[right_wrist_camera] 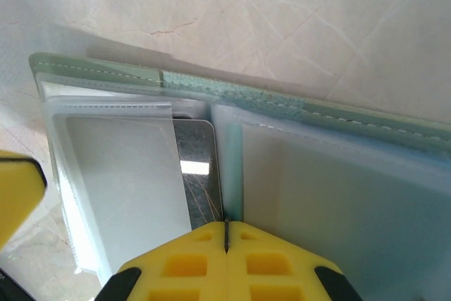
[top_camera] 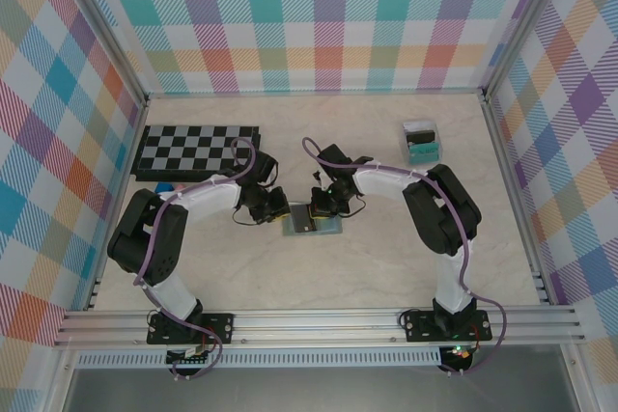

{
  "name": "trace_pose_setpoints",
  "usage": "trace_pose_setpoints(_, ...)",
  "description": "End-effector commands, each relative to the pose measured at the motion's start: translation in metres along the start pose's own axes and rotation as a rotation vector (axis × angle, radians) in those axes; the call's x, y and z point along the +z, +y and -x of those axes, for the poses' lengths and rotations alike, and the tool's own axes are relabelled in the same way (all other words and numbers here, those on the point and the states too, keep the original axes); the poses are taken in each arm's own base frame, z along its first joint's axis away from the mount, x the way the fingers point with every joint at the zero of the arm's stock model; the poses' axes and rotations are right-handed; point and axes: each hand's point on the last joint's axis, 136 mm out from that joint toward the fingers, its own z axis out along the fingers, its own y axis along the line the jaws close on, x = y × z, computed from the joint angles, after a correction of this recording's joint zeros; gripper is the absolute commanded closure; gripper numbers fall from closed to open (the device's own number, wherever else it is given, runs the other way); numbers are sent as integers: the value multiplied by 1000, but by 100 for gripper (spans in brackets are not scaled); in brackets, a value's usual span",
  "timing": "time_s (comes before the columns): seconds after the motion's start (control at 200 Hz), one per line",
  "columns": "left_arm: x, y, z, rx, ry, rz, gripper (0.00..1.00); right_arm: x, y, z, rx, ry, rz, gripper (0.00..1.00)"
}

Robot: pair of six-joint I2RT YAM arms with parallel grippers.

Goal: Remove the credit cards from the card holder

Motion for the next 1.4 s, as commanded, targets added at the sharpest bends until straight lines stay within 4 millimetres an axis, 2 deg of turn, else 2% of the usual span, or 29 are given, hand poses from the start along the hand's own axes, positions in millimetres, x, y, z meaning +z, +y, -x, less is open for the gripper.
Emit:
trace_pose_setpoints(0.0, -14, 8, 4, -4, -55, 63, 80, -9, 1, -2, 12, -8, -27, 100)
trace_pose_setpoints(0.175, -18, -19, -1, 24, -43, -83, 78, -12, 5, -1, 8, -21, -5, 100)
trace_pose_setpoints(0.27, -17, -35, -2, 44, -24, -165, 82, -12, 7, -2, 10, -17, 3, 100)
trace_pose_setpoints(0.405, -5, -43, -9, 49, 33, -185, 88, -12, 6, -2, 18, -18, 0, 100)
trace_pose_setpoints(0.475, 5, -39, -11, 43, 56, -163, 89, -12, 5, -3, 25, -15, 0, 100)
trace_pose_setpoints(0.63, 21, -18, -15, 8, 81, -70, 93, -11, 4, -4, 39, -10, 11, 100)
trace_pose_setpoints(0.875, 28, -3, -17, -4, 82, -11, 96, -12, 6, -4, 52, -3, 60, 100)
trace_pose_setpoints(1.005, 32, 5, -20, -14, 90, 13, 98, -12, 13, -4, 50, 8, 108, 91)
trace_pose_setpoints(1.095, 34, 9, -22, -21, 93, 22, 98, -11, 16, -4, 43, 16, 126, 88)
trace_pose_setpoints(1.395, 36, 16, -26, -28, 101, 41, 98, -5, 8, -2, 48, 29, 100, 79)
